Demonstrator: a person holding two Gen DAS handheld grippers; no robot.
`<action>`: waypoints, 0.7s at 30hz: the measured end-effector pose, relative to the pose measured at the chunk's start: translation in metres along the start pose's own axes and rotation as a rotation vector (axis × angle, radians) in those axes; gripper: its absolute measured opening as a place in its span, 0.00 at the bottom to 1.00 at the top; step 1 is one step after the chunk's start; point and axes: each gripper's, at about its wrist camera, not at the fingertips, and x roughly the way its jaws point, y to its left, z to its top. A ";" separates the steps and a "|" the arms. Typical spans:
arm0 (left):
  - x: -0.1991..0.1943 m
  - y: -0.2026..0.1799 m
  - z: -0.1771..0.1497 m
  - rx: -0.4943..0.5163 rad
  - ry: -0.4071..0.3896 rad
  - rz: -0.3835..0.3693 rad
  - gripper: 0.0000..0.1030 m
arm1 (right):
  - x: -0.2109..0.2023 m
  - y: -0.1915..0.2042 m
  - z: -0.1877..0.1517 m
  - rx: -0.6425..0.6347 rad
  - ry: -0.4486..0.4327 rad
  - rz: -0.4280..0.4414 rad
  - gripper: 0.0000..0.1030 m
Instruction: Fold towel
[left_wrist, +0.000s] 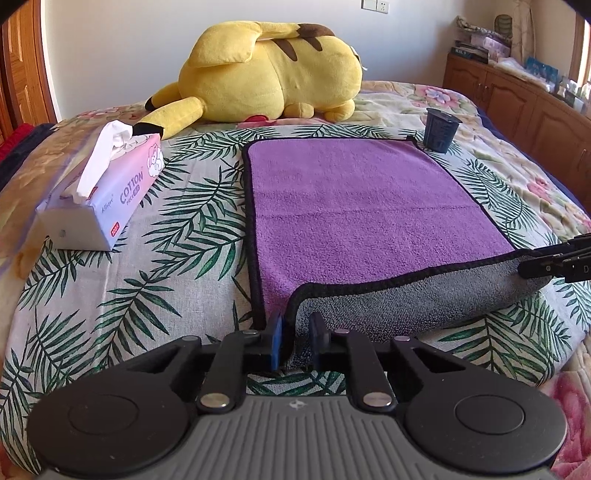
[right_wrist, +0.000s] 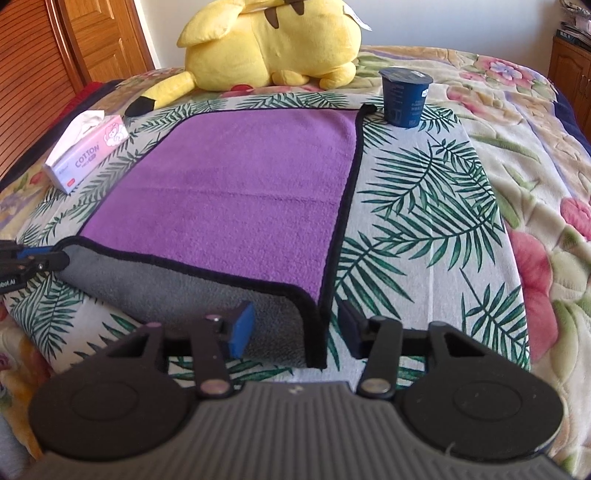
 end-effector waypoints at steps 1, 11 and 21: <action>0.000 0.000 0.000 -0.001 0.000 0.000 0.00 | 0.000 0.000 0.000 -0.001 0.001 0.000 0.46; -0.001 -0.001 -0.001 0.005 -0.012 -0.005 0.00 | 0.000 -0.003 0.001 0.015 0.010 0.017 0.29; -0.002 -0.002 -0.001 0.003 -0.029 -0.012 0.00 | 0.000 -0.004 0.001 0.002 0.000 0.006 0.08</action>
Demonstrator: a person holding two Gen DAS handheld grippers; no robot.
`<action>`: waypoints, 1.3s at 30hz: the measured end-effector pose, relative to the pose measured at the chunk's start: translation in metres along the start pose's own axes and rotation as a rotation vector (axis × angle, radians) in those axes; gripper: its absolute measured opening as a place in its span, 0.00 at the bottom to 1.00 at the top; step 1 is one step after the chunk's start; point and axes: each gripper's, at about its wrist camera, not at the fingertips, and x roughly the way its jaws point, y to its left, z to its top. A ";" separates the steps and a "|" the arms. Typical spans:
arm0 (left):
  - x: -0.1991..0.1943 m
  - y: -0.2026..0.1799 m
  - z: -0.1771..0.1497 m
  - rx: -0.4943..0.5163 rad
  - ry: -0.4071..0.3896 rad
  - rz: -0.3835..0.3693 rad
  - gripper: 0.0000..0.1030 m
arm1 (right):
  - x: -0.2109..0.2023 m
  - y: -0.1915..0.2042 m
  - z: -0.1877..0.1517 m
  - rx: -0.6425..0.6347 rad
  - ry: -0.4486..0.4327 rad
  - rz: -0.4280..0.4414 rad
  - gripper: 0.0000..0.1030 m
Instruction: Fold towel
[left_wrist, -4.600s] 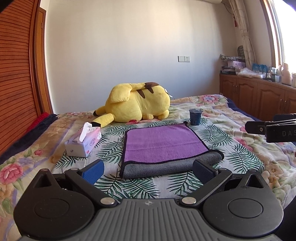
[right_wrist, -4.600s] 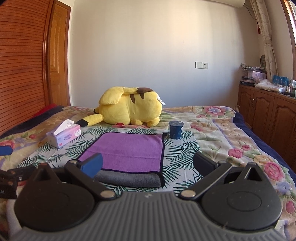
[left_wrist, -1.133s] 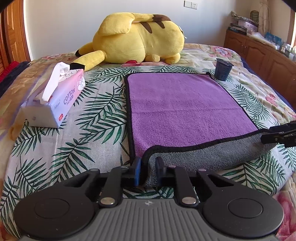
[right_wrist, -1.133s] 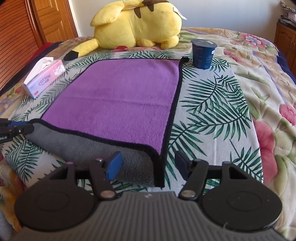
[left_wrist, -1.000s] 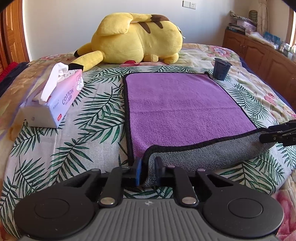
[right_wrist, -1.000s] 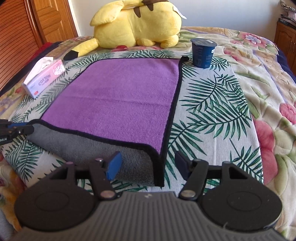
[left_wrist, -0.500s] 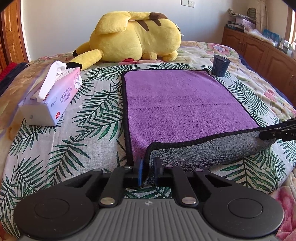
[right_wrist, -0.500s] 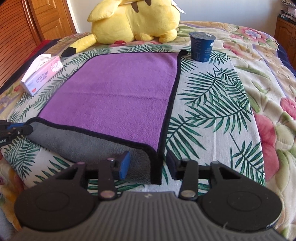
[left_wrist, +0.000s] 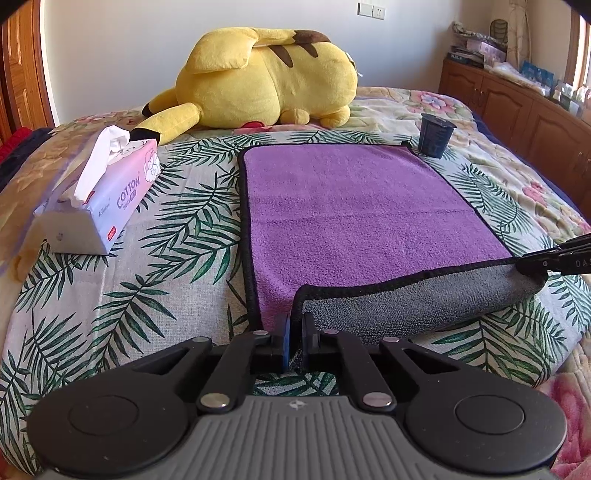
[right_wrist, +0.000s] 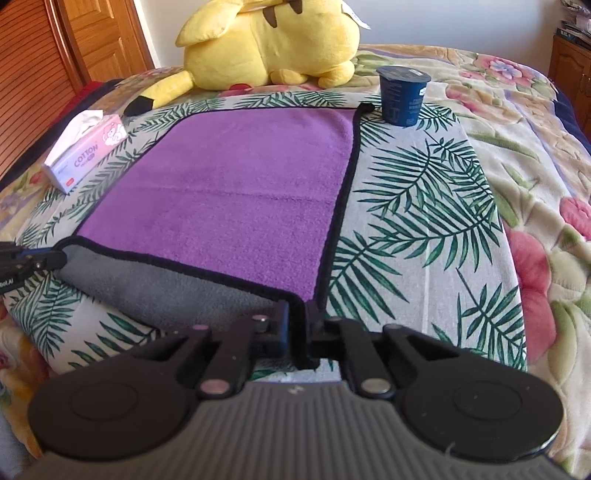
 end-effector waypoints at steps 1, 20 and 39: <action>-0.001 0.000 0.000 -0.001 -0.005 0.001 0.00 | 0.000 0.000 0.000 -0.003 -0.004 0.002 0.07; -0.024 0.000 0.013 -0.027 -0.105 -0.015 0.00 | -0.016 0.002 0.008 -0.012 -0.131 0.016 0.03; -0.038 0.000 0.024 -0.026 -0.165 -0.015 0.00 | -0.033 0.008 0.021 -0.052 -0.237 0.053 0.03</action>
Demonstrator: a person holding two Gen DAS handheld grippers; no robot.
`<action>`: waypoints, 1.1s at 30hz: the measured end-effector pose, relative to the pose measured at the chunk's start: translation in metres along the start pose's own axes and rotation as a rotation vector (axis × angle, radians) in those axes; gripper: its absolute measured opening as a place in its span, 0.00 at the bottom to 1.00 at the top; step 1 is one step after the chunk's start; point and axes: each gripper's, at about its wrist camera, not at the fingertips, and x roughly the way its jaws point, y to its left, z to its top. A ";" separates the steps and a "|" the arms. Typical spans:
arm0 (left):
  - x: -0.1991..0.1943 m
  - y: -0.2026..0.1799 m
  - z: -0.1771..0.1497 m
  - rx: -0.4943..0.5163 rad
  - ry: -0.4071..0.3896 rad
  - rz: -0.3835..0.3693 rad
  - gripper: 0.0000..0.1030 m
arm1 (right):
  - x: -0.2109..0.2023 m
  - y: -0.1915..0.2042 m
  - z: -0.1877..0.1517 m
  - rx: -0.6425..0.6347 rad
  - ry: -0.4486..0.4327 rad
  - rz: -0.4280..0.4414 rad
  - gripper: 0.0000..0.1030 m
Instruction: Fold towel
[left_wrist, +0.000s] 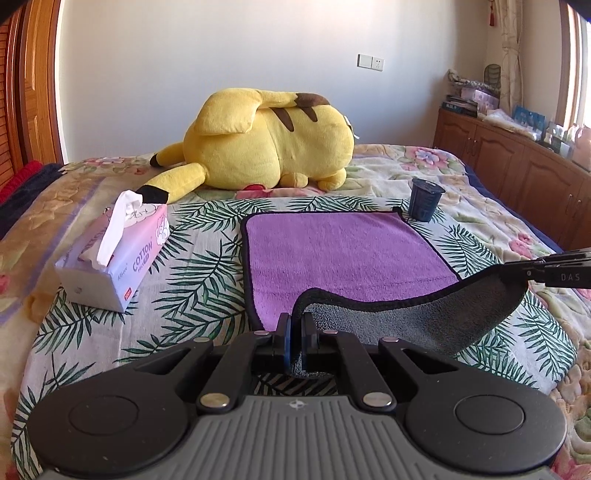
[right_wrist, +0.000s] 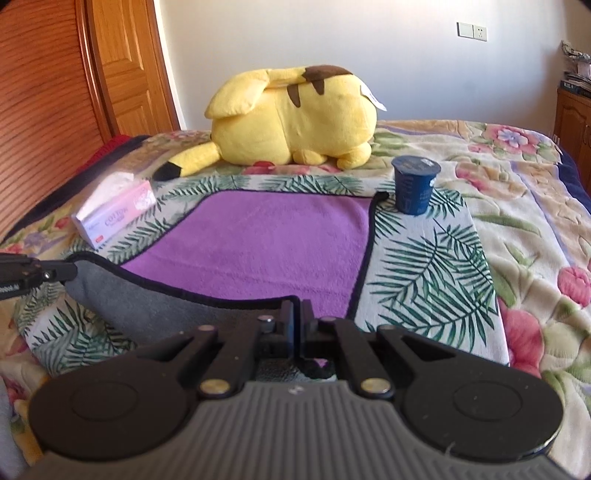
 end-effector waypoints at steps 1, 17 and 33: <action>0.001 0.000 0.000 -0.001 -0.001 -0.001 0.00 | -0.001 0.001 0.001 -0.005 -0.005 0.002 0.03; 0.004 -0.003 0.014 0.035 -0.022 -0.016 0.00 | 0.007 0.008 0.009 -0.069 -0.027 0.011 0.03; 0.006 -0.006 0.034 0.055 -0.048 -0.033 0.00 | 0.015 0.001 0.021 -0.082 -0.057 0.000 0.03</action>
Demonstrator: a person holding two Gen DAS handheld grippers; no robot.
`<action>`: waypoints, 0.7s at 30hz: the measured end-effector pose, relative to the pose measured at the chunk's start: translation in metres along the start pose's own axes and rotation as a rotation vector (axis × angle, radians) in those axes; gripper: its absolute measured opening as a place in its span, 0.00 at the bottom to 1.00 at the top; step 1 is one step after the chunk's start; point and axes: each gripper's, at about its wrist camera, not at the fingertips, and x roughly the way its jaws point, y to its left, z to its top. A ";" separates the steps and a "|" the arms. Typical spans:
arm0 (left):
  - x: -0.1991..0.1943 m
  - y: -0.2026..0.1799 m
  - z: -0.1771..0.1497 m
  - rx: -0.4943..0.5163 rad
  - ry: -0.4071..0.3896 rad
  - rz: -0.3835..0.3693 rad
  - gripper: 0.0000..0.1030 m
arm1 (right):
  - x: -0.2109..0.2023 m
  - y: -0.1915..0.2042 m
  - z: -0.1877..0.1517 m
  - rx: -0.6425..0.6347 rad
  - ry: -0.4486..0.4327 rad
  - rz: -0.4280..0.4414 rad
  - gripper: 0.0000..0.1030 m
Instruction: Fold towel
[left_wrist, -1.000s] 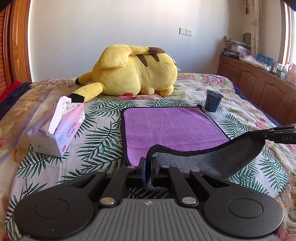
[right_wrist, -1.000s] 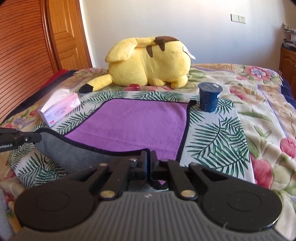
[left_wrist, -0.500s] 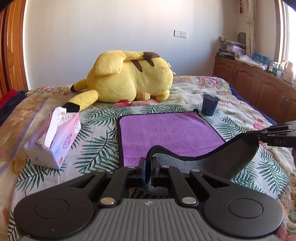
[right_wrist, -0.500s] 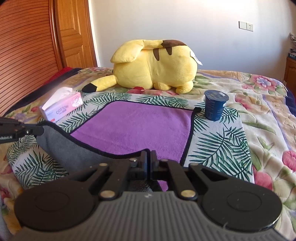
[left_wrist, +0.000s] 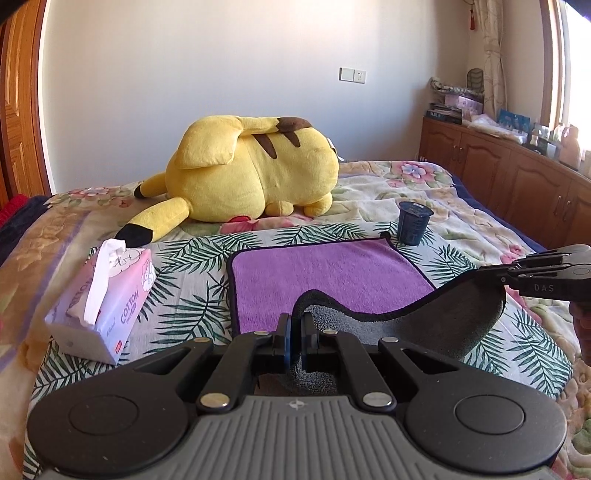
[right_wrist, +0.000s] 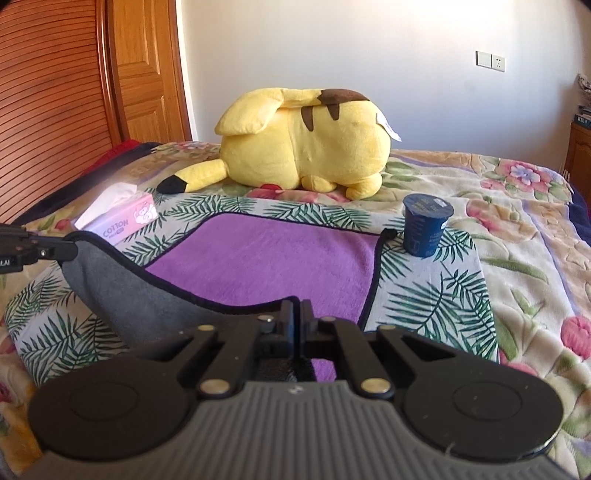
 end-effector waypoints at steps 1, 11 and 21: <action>0.001 0.000 0.002 -0.001 -0.001 -0.001 0.00 | 0.000 0.000 0.001 0.001 -0.002 0.000 0.03; 0.011 0.004 0.019 0.006 -0.012 -0.006 0.00 | -0.001 -0.006 0.015 0.011 -0.045 0.002 0.03; 0.013 0.003 0.038 0.035 -0.030 0.007 0.00 | -0.001 -0.009 0.029 -0.004 -0.078 -0.013 0.03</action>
